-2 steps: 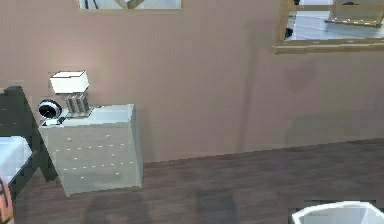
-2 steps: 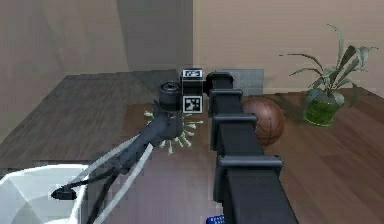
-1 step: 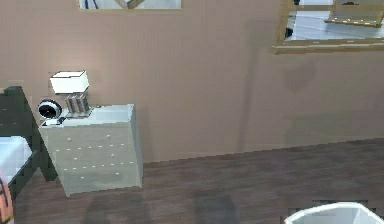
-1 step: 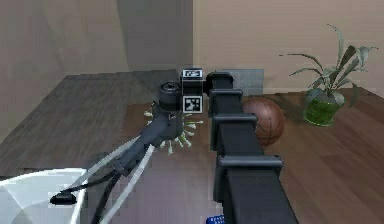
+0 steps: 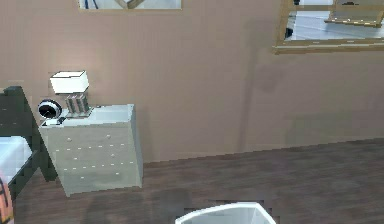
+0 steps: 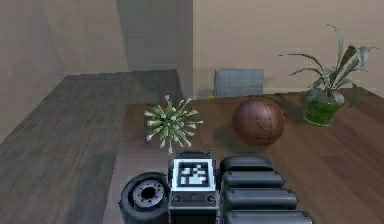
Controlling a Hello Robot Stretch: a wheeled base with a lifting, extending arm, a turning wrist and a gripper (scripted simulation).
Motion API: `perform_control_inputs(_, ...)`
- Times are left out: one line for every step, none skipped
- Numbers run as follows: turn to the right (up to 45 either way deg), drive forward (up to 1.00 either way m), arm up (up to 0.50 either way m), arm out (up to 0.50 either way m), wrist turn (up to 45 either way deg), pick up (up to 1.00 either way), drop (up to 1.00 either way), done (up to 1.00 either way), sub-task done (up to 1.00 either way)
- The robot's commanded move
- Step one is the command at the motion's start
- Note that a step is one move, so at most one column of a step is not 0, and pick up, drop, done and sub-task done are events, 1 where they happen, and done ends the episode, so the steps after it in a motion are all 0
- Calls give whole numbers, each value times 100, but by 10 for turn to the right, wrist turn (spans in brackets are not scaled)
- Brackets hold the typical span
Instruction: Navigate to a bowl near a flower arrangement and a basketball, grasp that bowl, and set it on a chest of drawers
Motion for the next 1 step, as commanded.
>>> perform_control_inputs(-450,0,0,0,0,0,0,0,0)
